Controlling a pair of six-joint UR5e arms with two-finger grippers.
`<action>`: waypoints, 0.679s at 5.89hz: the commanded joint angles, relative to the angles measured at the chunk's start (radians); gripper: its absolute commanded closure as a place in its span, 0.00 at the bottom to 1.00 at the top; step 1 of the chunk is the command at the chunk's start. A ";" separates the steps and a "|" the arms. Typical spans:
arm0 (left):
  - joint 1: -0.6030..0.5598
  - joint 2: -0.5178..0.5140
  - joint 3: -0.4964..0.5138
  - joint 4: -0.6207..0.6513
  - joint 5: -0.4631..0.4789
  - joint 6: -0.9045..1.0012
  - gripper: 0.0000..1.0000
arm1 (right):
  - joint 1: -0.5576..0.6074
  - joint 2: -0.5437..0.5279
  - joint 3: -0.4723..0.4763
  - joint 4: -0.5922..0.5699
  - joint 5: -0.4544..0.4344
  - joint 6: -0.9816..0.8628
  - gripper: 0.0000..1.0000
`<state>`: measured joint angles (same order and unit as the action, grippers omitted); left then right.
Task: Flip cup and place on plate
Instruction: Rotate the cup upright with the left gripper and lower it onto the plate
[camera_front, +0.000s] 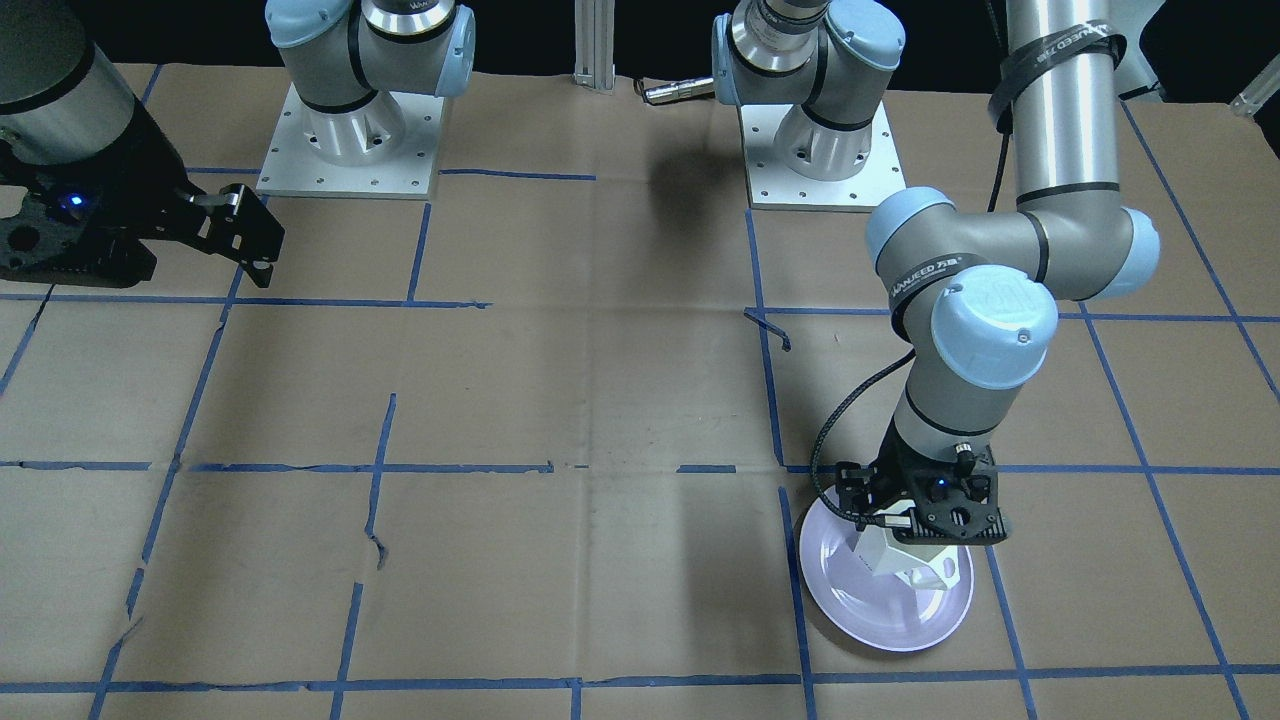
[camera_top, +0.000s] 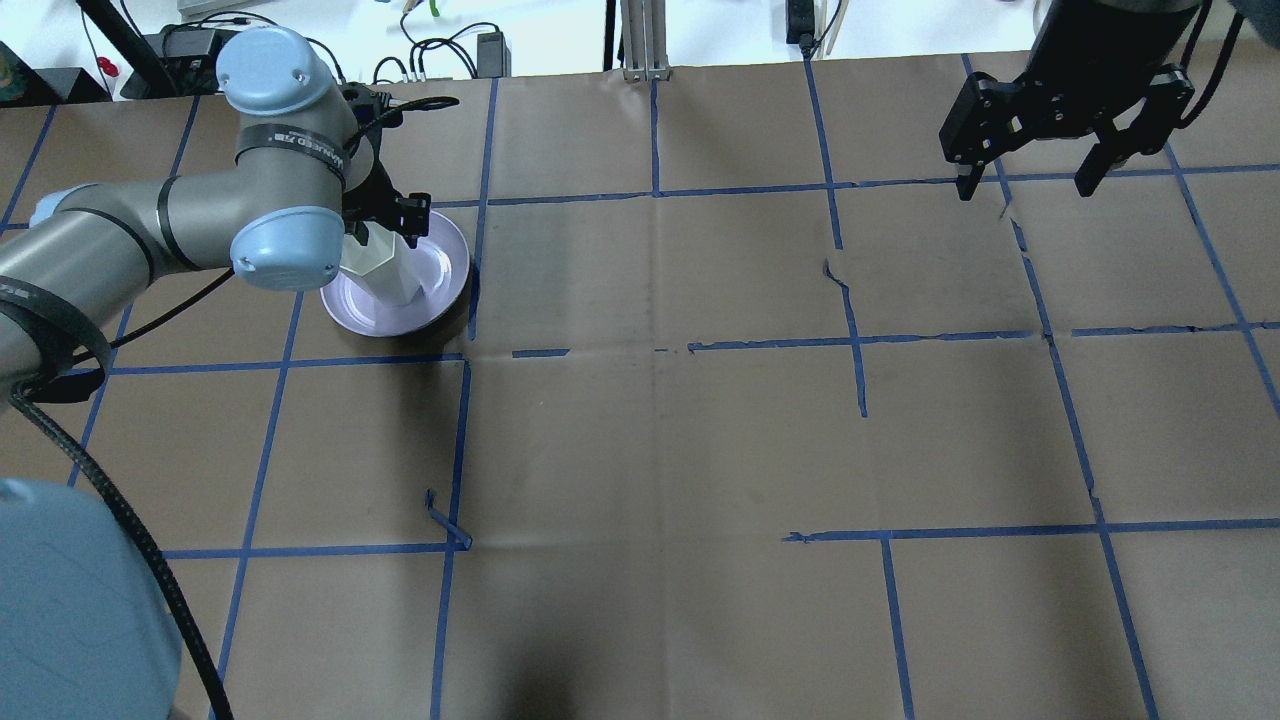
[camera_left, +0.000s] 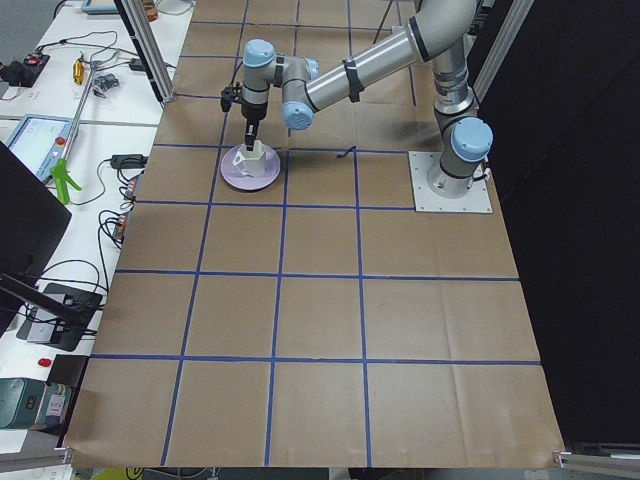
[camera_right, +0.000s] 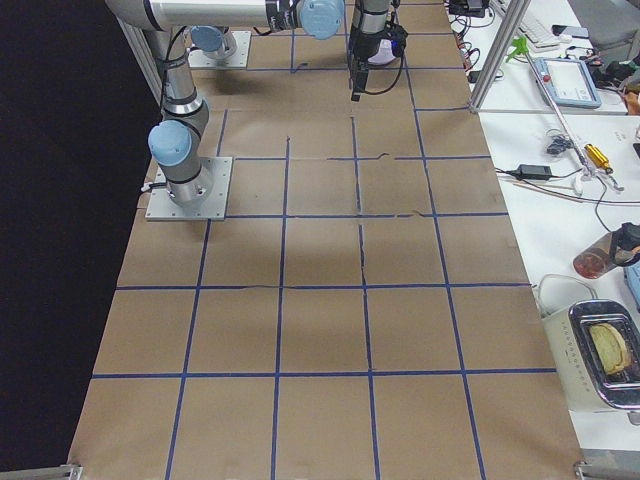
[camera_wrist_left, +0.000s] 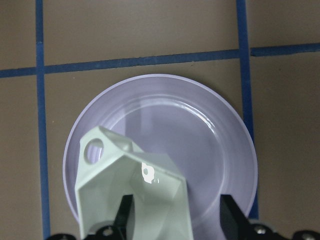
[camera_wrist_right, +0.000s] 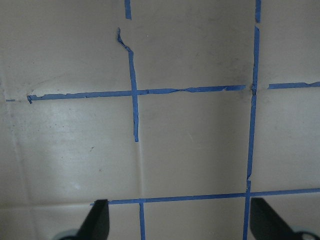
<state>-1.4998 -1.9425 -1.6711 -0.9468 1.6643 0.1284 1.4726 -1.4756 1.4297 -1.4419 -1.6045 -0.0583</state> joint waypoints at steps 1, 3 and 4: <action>-0.016 0.127 0.054 -0.320 0.000 -0.066 0.00 | 0.000 0.000 0.000 0.000 0.000 0.000 0.00; -0.097 0.282 0.056 -0.520 -0.075 -0.196 0.00 | 0.000 0.000 0.000 0.000 0.000 0.000 0.00; -0.124 0.334 0.056 -0.612 -0.077 -0.203 0.00 | 0.000 0.000 0.000 0.000 0.000 0.000 0.00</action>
<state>-1.5942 -1.6647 -1.6159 -1.4696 1.5983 -0.0574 1.4726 -1.4757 1.4296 -1.4419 -1.6045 -0.0583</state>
